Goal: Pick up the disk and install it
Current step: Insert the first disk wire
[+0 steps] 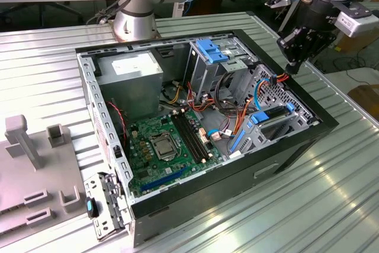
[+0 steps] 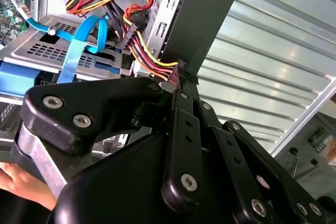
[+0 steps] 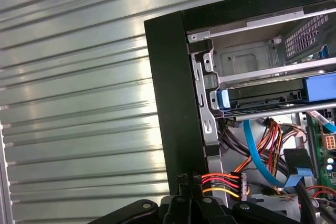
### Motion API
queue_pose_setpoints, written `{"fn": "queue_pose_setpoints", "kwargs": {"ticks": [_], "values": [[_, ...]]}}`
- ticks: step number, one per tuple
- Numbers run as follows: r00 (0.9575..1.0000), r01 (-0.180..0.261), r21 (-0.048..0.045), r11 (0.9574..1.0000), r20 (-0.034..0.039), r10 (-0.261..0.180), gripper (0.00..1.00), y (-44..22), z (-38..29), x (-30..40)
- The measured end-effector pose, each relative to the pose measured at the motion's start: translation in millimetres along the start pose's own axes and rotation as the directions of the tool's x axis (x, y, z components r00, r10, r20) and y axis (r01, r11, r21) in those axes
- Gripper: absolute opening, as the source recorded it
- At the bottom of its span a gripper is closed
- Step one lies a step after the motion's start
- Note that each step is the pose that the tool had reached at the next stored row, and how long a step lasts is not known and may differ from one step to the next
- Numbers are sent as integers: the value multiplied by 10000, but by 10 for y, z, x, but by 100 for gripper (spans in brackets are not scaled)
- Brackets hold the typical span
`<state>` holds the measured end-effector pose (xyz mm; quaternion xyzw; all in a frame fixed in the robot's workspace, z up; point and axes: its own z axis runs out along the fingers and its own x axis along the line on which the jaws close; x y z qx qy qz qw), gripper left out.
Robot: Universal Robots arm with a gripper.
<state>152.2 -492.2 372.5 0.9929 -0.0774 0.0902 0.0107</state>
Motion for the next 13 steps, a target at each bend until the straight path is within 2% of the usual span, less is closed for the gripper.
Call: {"fn": "queue_pose_setpoints", "kwargs": {"ticks": [5, 6, 7, 9, 11, 12, 13], "values": [[10000, -1, 11, 10000, -62, 1, 11, 5, -2, -28], [10000, -1, 10, 10000, -67, 1, 11, 4, 1, -30], [10000, -4, 9, 10000, -78, 5, 18, 5, 5, -36], [9999, -3, 13, 10000, -102, 4, 18, 5, 6, -43], [9997, -72, 22, 10000, -231, 73, 19, 7, 14, -56], [9994, -195, 3, 9998, -268, 195, 25, 6, 18, -57], [9991, -328, -19, 9995, -271, 328, 25, 6, 20, -58]]}}
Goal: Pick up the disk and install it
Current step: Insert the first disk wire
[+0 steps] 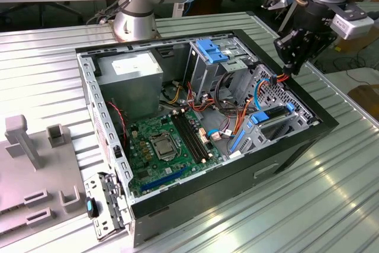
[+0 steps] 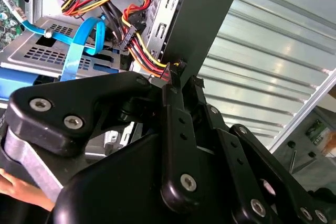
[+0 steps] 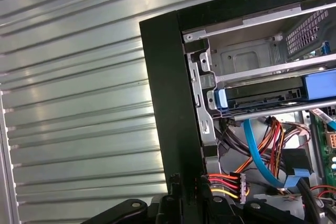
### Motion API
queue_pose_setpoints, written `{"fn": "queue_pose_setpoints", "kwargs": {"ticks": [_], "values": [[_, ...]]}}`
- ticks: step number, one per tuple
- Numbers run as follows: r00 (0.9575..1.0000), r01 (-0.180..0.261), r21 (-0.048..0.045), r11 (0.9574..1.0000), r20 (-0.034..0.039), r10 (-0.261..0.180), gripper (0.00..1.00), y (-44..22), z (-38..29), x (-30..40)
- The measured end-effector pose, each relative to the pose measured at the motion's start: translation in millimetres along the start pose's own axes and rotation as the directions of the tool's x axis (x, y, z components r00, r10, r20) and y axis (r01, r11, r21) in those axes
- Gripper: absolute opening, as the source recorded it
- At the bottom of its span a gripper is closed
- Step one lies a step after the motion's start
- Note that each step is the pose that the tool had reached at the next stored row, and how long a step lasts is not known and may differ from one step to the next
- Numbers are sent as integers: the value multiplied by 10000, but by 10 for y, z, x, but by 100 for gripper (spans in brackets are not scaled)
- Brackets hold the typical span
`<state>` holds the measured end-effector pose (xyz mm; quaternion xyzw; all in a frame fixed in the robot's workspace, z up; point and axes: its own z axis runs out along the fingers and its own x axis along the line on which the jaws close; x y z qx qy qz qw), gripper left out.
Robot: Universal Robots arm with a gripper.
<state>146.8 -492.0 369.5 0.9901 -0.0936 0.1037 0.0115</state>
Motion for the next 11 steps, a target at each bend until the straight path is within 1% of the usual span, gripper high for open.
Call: {"fn": "queue_pose_setpoints", "kwargs": {"ticks": [3, 5, 8, 11], "values": [[9994, -355, -76, 9993, -2, 355, 25, 0, 1, -7], [9994, -356, -76, 9993, -1, 356, 25, 3, 0, -17], [9997, -225, -48, 9997, -2, 224, 25, 3, 0, -24], [10000, -67, -10, 10000, -19, 67, 25, 3, 16, -28]]}}
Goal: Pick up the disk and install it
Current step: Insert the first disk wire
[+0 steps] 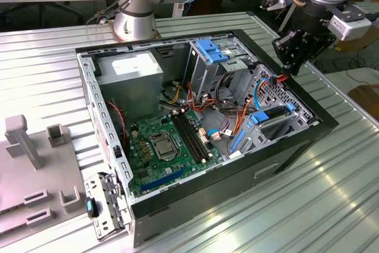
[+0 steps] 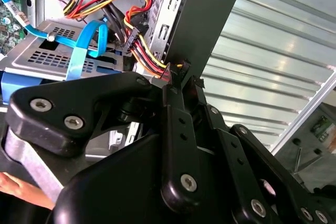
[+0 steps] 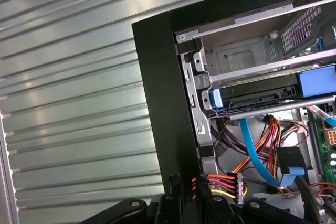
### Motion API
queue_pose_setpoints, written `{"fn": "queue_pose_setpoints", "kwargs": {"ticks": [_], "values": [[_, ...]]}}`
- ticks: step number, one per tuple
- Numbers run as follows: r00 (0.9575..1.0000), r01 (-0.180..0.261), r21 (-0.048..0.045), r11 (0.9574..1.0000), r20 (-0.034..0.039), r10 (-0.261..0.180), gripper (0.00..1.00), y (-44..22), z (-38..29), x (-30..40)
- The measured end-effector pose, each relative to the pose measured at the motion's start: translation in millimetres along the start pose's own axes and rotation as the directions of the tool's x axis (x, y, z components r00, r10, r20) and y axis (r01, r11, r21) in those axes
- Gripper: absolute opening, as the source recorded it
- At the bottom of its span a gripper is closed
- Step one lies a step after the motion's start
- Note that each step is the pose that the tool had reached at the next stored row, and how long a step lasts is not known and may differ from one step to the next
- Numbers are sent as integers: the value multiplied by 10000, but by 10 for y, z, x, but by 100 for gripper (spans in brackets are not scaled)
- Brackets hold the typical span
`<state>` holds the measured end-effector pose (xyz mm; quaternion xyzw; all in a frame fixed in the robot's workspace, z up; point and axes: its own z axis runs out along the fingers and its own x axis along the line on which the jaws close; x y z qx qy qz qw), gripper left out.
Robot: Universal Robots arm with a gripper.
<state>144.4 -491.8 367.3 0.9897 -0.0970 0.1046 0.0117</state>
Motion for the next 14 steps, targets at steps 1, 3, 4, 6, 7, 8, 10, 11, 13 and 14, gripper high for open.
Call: {"fn": "queue_pose_setpoints", "kwargs": {"ticks": [1, 3, 4, 6, 7, 8, 10, 11, 13, 14], "values": [[10000, 42, 11, 10000, -7, -42, 25, 0, 8, -2], [10000, 49, 13, 10000, -14, -49, 25, 0, 18, -4], [10000, 51, 14, 10000, -16, -50, 25, 0, 21, -5], [10000, 53, 14, 10000, -19, -53, 25, 0, 26, -6], [10000, 53, 14, 10000, -19, -53, 25, 0, 27, -6], [10000, 53, 15, 10000, -19, -53, 25, 0, 27, -6], [10000, 53, 15, 10000, -18, -53, 25, 0, 28, -6], [10000, 54, 15, 10000, -19, -54, 25, 0, 28, -6], [10000, 59, 18, 10000, -18, -59, 25, -7, 30, -8], [9999, 151, 36, 9999, -19, -151, 25, -8, 29, -8]]}}
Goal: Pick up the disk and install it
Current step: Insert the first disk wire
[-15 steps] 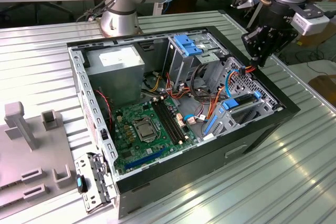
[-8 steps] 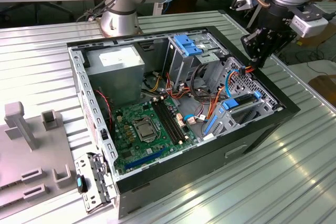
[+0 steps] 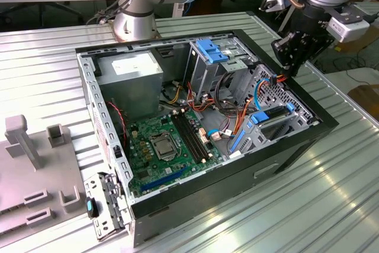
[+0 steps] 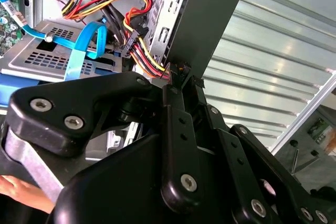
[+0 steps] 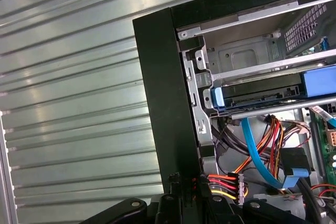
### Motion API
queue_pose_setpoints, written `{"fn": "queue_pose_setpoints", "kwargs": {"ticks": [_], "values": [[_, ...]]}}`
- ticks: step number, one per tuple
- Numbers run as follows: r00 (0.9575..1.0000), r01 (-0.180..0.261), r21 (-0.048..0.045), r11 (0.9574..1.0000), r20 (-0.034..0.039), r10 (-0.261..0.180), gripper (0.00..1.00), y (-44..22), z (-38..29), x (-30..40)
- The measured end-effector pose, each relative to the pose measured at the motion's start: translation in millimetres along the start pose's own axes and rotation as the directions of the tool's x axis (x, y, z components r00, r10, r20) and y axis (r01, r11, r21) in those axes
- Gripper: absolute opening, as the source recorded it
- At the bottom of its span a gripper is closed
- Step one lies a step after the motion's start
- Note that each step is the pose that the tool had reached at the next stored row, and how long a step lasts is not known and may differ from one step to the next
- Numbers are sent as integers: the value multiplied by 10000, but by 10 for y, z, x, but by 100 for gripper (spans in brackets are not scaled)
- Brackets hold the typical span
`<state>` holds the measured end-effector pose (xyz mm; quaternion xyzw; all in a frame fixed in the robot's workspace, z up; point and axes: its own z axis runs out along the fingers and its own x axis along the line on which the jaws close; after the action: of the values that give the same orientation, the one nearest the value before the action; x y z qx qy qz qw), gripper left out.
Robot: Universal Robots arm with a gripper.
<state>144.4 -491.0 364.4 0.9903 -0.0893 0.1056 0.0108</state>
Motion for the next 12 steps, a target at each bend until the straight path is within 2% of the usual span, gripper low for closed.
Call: {"fn": "queue_pose_setpoints", "kwargs": {"ticks": [7, 8, 9, 12], "values": [[10000, 94, 20, 10000, -1, -94, 25, 0, 9, -2], [10000, 94, 19, 10000, -1, -94, 24, 0, 11, -3], [10000, 94, 19, 10000, -1, -94, 16, 0, 12, -3], [10000, 94, 20, 10000, -1, -94, 16, 0, 14, -3]]}}
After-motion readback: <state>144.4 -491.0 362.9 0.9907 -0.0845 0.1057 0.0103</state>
